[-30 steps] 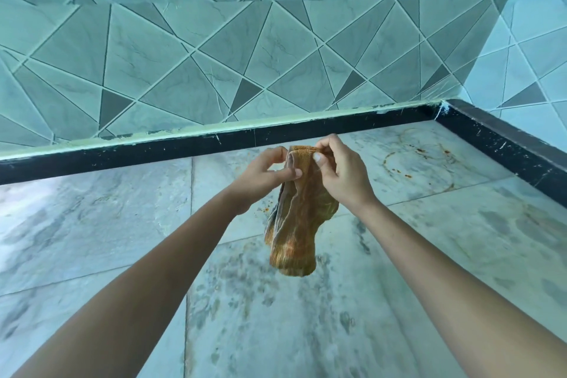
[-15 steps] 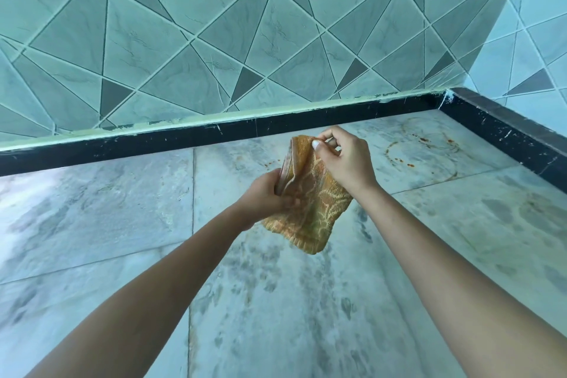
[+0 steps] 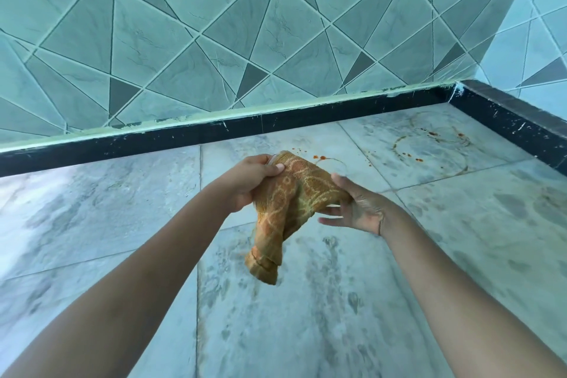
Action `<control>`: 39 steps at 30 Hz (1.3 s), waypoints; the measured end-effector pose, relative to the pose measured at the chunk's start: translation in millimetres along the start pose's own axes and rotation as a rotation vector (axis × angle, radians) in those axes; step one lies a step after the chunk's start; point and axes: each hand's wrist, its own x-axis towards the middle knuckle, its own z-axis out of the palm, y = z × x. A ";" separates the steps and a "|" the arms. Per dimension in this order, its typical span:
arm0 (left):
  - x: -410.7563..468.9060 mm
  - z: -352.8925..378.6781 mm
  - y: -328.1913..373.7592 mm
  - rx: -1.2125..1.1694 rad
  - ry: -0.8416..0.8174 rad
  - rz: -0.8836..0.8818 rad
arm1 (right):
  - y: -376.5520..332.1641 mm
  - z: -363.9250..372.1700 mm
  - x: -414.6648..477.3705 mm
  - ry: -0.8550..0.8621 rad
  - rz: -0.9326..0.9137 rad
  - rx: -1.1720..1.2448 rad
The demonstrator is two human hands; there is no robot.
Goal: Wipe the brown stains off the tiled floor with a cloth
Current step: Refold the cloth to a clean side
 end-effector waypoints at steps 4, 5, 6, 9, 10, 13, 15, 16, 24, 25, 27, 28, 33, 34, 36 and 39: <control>1.0 5.0 7.1 -0.152 0.065 -0.004 | 24.0 12.1 8.4 -0.092 -0.118 0.356; 2.2 5.6 8.8 -0.182 0.095 0.002 | 25.5 18.1 8.5 -0.096 -0.098 0.326; 3.1 5.5 9.9 -0.206 0.116 0.007 | 25.6 24.3 7.8 -0.084 -0.079 0.267; 3.3 2.6 8.3 -0.210 0.092 0.015 | 20.9 37.6 9.7 0.110 -0.087 0.047; 2.6 -0.1 6.4 -0.194 0.079 0.010 | 18.1 39.0 11.1 0.196 -0.109 -0.016; 1.2 -8.1 2.3 -0.193 0.075 0.016 | 7.3 38.2 9.3 0.277 -0.196 -0.033; -0.9 -11.3 4.1 -0.184 0.094 0.113 | -0.8 38.2 7.1 0.251 -0.301 -0.033; -1.3 -13.5 6.5 -0.172 0.089 0.203 | -5.6 39.6 6.5 0.234 -0.371 -0.028; -6.2 -32.0 24.6 0.117 0.052 0.764 | -42.3 47.6 -0.1 -0.006 -0.674 0.015; -6.0 -33.0 23.6 0.137 0.067 0.766 | -41.5 47.4 -1.2 0.003 -0.666 0.009; -4.3 -36.1 20.2 0.187 0.083 0.771 | -35.6 44.4 2.4 0.074 -0.643 0.014; -3.2 -37.4 17.6 0.208 0.089 0.777 | -31.3 44.8 4.1 0.113 -0.629 -0.041; -2.7 -40.8 12.9 0.313 0.057 0.740 | -13.0 46.3 12.6 0.163 -0.344 -0.256; -3.0 -42.1 11.7 0.365 0.039 0.717 | -12.5 47.1 13.4 0.161 -0.298 -0.183; -3.4 -44.9 8.0 0.452 0.015 0.681 | -13.0 49.0 14.8 0.186 -0.242 0.001; -4.2 -45.6 4.5 0.555 0.053 0.664 | -7.6 51.5 17.0 0.118 -0.164 0.037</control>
